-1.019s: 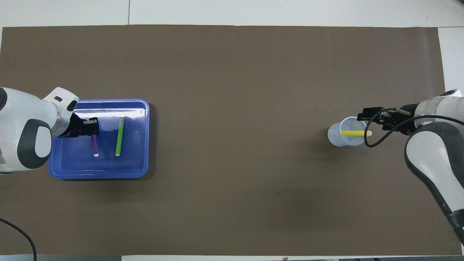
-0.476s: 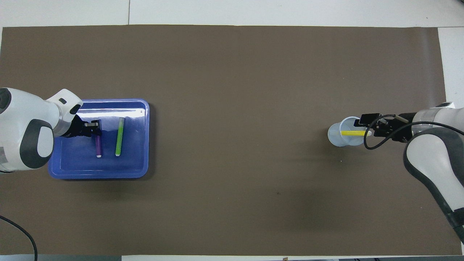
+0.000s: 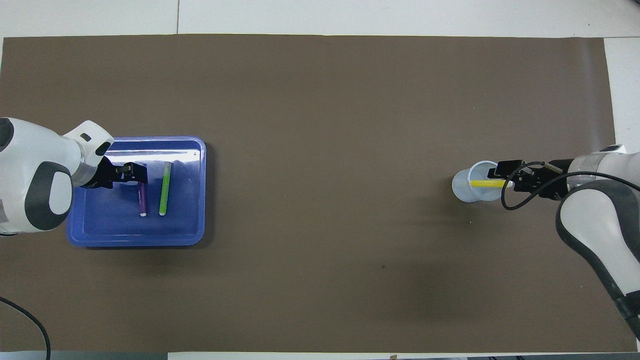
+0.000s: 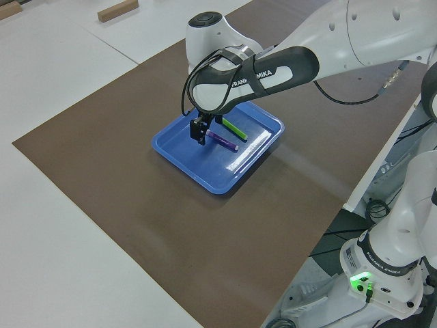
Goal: Right arm passes pens to left for tray arrangement
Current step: 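Place the purple pen in the tray with the left gripper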
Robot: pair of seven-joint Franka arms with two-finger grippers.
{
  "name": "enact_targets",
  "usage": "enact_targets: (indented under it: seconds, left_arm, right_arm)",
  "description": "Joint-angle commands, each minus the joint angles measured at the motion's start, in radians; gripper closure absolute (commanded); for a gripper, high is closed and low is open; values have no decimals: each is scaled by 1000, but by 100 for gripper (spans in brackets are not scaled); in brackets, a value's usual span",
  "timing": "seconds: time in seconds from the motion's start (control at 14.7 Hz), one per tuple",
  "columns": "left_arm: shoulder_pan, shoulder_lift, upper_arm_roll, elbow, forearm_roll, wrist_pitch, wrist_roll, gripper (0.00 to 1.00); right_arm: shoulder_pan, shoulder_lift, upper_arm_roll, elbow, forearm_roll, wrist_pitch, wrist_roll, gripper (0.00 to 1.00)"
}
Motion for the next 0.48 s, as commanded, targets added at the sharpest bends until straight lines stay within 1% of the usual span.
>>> enact_targets:
  seconds: [0.0, 0.07, 0.14, 0.2, 0.27, 0.41]
  left_arm:
    - [-16, -38, -3, 85, -4, -162, -25, 0]
    - [-22, -70, -3, 94, -26, -201, -52, 0]
    - [-34, -96, -5, 108, -66, -236, -83, 0]
    - [-50, -126, -3, 126, -105, -274, -120, 0]
    - [-56, -156, -5, 140, -134, -311, -167, 0]
    - [-65, -244, -9, 145, -226, -366, -281, 0]
  right_arm:
    - [-5, -27, -1, -30, 40, 21, -30, 41]
    - [-5, -27, -1, -30, 40, 21, -27, 50]
    - [-5, -27, -1, -30, 42, 21, -24, 63]
    - [-5, -27, -1, -30, 42, 21, -23, 73]
    - [-5, -27, -1, -30, 42, 21, -21, 81]
    - [-4, -24, 0, -26, 42, 21, -17, 98]
